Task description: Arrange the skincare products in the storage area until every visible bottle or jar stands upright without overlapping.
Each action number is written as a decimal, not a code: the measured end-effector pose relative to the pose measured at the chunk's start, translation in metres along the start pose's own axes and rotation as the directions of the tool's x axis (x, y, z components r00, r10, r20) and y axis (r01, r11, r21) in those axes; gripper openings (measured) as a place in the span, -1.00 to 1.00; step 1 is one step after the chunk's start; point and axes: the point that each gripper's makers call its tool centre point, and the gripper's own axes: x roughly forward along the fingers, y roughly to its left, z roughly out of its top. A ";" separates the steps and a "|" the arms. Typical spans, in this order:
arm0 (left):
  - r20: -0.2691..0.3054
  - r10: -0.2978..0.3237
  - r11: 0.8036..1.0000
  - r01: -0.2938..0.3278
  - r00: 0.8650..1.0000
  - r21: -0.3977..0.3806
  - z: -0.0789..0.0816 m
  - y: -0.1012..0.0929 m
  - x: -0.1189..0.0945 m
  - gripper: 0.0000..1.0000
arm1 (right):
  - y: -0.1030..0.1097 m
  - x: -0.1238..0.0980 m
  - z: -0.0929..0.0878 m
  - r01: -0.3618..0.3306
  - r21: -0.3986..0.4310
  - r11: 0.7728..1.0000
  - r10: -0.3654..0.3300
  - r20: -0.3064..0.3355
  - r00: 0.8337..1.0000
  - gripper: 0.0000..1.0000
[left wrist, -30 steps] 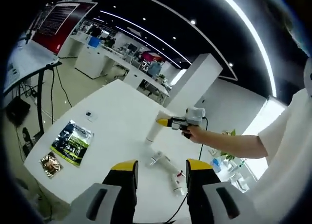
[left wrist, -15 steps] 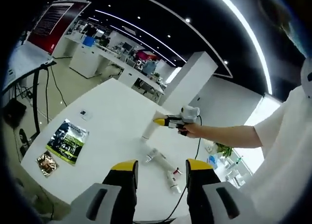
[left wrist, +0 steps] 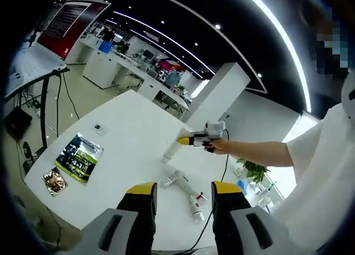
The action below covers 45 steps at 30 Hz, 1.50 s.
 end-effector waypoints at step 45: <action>0.058 -0.006 1.000 0.007 0.998 -0.016 -0.029 -0.020 0.027 -0.20 | 0.023 -0.054 -0.030 -0.034 0.009 0.999 0.035 -0.048 0.998 -0.83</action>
